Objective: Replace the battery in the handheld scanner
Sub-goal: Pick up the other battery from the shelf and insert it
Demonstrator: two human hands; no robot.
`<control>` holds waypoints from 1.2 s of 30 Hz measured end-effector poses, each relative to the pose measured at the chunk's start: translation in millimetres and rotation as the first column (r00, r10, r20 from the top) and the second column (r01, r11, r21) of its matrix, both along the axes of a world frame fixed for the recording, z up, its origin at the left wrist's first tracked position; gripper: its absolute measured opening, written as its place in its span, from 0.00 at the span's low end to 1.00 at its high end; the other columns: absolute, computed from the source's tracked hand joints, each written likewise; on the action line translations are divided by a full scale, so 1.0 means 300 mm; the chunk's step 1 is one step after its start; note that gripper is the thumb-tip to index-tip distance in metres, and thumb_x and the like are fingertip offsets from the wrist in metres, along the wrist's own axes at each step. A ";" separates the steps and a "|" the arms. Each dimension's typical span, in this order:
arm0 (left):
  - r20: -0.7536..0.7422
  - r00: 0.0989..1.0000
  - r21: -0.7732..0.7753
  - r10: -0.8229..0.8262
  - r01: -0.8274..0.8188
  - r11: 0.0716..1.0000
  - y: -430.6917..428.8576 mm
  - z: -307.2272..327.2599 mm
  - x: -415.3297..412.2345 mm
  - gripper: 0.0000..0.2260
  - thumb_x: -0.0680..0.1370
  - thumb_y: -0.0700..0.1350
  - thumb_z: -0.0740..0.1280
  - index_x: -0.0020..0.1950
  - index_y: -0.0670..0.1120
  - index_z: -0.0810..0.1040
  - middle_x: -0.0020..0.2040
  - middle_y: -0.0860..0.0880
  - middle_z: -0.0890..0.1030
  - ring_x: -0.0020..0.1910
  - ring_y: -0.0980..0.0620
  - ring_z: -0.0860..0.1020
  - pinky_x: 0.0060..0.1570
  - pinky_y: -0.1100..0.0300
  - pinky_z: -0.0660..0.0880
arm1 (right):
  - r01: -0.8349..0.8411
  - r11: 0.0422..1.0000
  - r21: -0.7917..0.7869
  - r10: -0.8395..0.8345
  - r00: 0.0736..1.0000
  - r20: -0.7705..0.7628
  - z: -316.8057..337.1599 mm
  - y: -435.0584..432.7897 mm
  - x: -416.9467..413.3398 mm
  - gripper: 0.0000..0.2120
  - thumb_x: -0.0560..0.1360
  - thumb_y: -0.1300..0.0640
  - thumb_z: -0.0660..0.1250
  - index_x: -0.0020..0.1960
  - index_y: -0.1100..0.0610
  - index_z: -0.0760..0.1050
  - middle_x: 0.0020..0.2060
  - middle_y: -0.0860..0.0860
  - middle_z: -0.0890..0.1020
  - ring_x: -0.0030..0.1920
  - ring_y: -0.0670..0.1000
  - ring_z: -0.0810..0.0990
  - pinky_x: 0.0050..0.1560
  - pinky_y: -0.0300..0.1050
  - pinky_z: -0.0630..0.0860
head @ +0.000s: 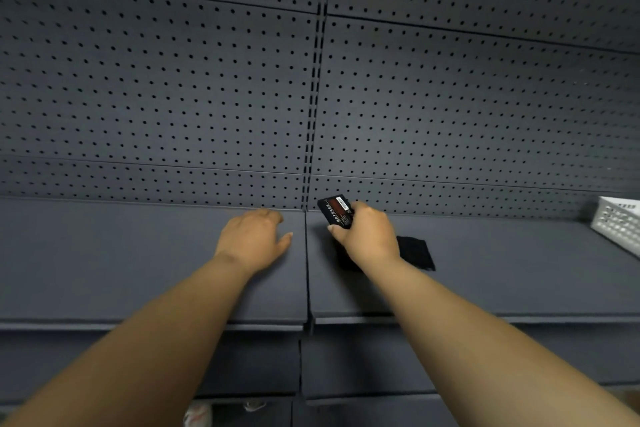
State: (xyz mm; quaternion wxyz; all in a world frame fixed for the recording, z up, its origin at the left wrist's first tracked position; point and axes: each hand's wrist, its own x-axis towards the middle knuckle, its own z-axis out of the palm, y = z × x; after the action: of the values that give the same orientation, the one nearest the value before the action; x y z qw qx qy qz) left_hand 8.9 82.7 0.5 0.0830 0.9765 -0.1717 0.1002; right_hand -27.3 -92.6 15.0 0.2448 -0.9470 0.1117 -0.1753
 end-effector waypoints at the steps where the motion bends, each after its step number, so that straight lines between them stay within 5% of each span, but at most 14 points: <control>1: -0.002 1.000 -0.008 0.005 -0.005 1.000 -0.022 -0.003 -0.008 0.21 0.79 0.56 0.57 0.68 0.46 0.70 0.66 0.45 0.75 0.64 0.46 0.73 0.62 0.52 0.70 | -0.006 1.000 0.003 0.006 1.000 0.001 -0.003 -0.014 -0.003 0.21 0.72 0.49 0.69 0.59 0.61 0.74 0.54 0.58 0.82 0.55 0.59 0.79 0.51 0.49 0.77; 29: 0.052 0.998 0.027 -0.041 0.040 0.999 -0.115 0.015 0.057 0.21 0.79 0.56 0.57 0.67 0.47 0.71 0.64 0.46 0.76 0.63 0.47 0.73 0.62 0.53 0.69 | 0.017 0.999 0.044 -0.019 0.999 0.049 -0.026 -0.089 0.015 0.21 0.72 0.49 0.71 0.60 0.59 0.74 0.54 0.56 0.82 0.56 0.56 0.79 0.51 0.46 0.76; 34: 0.034 0.999 -0.093 0.014 -0.011 0.996 -0.224 0.022 0.016 0.20 0.80 0.55 0.57 0.64 0.45 0.74 0.62 0.45 0.78 0.61 0.45 0.75 0.59 0.52 0.72 | -0.017 0.998 0.053 0.012 0.997 0.082 -0.024 -0.174 -0.023 0.21 0.71 0.49 0.71 0.60 0.57 0.74 0.53 0.54 0.82 0.55 0.55 0.79 0.49 0.46 0.77; 36: -0.034 0.999 -0.241 0.034 -0.041 0.970 -0.281 0.022 -0.009 0.17 0.80 0.55 0.57 0.54 0.45 0.78 0.51 0.44 0.81 0.54 0.43 0.78 0.50 0.53 0.75 | -0.042 0.998 0.046 0.038 0.994 0.099 -0.023 -0.211 -0.038 0.20 0.71 0.50 0.71 0.60 0.57 0.75 0.53 0.54 0.82 0.55 0.55 0.79 0.50 0.45 0.76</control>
State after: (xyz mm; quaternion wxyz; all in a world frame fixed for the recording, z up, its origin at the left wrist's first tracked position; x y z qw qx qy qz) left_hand 6.1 -1.8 7.0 0.2018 0.9636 -0.1386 0.1073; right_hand -38.6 -155.9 8.0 0.2760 -0.9332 0.0847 -0.2141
